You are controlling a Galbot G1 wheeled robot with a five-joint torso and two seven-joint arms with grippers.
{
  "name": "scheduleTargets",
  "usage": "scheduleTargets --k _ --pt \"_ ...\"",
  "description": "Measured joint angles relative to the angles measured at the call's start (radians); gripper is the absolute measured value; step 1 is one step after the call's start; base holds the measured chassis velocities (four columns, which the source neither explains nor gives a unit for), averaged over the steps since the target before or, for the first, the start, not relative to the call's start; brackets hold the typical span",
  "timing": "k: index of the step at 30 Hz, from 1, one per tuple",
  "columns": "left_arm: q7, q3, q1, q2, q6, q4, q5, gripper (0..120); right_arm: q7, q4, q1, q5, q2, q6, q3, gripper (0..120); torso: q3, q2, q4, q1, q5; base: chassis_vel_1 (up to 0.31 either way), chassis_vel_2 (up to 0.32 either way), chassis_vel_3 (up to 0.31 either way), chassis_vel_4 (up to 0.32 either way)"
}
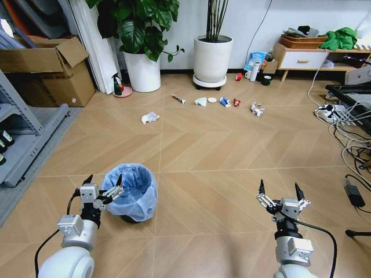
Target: Pick up the trash bin and place the garbage on the floor into it.
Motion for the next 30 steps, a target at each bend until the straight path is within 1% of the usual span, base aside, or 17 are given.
scheduleTargets --k 5,8,9,10,12,13,16,18,19,20,22,24,26,27,28,29,30 --pt "-0.026 0.003 -0.027 0.03 0.034 0.02 -0.018 100 0.0 0.003 -0.002 -0.002 0.002 0.0 0.0 100 0.0 0.0 0.0001 0.0 0.0 0.0 0.0 0.0 0.0" --pt "-0.051 0.002 -0.072 0.073 0.134 0.053 -0.09 100 0.0 0.005 -0.009 -0.004 0.002 0.001 0.001 100 0.0 0.0 -0.0001 0.0 -0.0002 0.0 0.0 0.0 0.0" --pt "-0.051 0.002 -0.072 0.073 0.134 0.053 -0.09 100 0.0 0.005 -0.009 -0.004 0.002 0.001 0.001 100 0.0 0.0 -0.0001 0.0 -0.0002 0.0 0.0 0.0 0.0" --pt "-0.052 0.0 -0.078 0.081 0.156 0.057 -0.103 100 0.0 0.006 -0.01 -0.004 0.001 0.001 0.001 100 0.0 0.0 -0.0001 0.0 -0.0002 0.0 0.0 0.0 0.0" --pt "-0.057 -0.01 -0.096 0.111 0.235 0.076 -0.148 100 0.0 0.002 -0.004 -0.003 -0.013 0.0 -0.003 100 0.0 0.0 -0.0001 0.0 -0.0002 0.0 0.0 0.0 0.0" --pt "-0.057 -0.01 -0.096 0.111 0.235 0.076 -0.148 100 0.0 0.002 -0.004 -0.003 -0.013 0.0 -0.003 100 0.0 0.0 -0.0001 0.0 -0.0002 0.0 0.0 0.0 0.0" --pt "-0.069 -0.013 -0.119 0.138 0.297 0.102 -0.202 100 0.0 -0.017 0.011 0.005 -0.04 -0.004 -0.019 100 0.0 0.0 0.0002 0.0 -0.0001 0.0 0.0 0.0 0.0" --pt "-0.071 -0.013 -0.123 0.142 0.304 0.107 -0.211 100 0.0 -0.021 0.014 0.008 -0.045 -0.005 -0.023 100 0.0 0.0 0.0002 0.0 -0.0001 0.0 0.0 0.0 0.0" --pt "-0.072 -0.007 -0.141 0.154 0.325 0.125 -0.236 100 0.0 -0.028 0.019 0.012 -0.056 -0.006 -0.029 100 0.0 0.0 0.0006 0.0 0.0002 0.0 0.0 0.0 0.0" --pt "-0.072 0.005 -0.165 0.165 0.34 0.144 -0.254 100 0.0 -0.031 0.019 0.015 -0.06 -0.006 -0.03 100 0.0 0.0 0.0005 0.0 0.0002 0.0 0.0 0.0 0.0" --pt "-0.071 0.013 -0.18 0.171 0.345 0.156 -0.263 100 0.0 -0.033 0.018 0.016 -0.061 -0.006 -0.03 100 0.0 0.0 0.0003 0.0 -0.0002 0.0 0.0 0.0 0.0" --pt "-0.056 0.042 -0.247 0.196 0.359 0.213 -0.296 100 0.0 -0.033 0.017 0.022 -0.065 -0.007 -0.025 100 0.0 0.0 -0.0002 0.0 -0.0002 0.0 0.0 0.0 0.0" --pt "-0.038 0.051 -0.282 0.21 0.369 0.241 -0.317 100 0.001 -0.033 0.02 0.026 -0.065 -0.01 -0.024 100 0.0 0.0 -0.0002 0.0 -0.0004 0.0 0.0 0.0 0.0" --pt "-0.038 0.051 -0.282 0.21 0.369 0.241 -0.317 100 0.001 -0.033 0.02 0.026 -0.065 -0.01 -0.024 100 0.0 0.0 -0.0002 0.0 -0.0004 0.0 0.0 0.0 0.0" --pt "-0.03 0.055 -0.302 0.22 0.38 0.256 -0.334 100 0.001 -0.035 0.023 0.026 -0.065 -0.011 -0.024 100 0.0 0.0 -0.0003 0.0 0.0001 0.0 0.0 0.0 0.0" --pt "-0.019 0.063 -0.327 0.232 0.397 0.278 -0.359 100 0.001 -0.039 0.025 0.026 -0.064 -0.012 -0.024 100 0.0 0.0 0.0002 0.0 -0.0001 0.0 0.0 0.0 0.0" --pt "-0.019 0.063 -0.327 0.232 0.397 0.278 -0.359 100 0.001 -0.039 0.025 0.026 -0.064 -0.012 -0.024 100 0.0 0.0 0.0002 0.0 -0.0001 0.0 0.0 0.0 0.0"
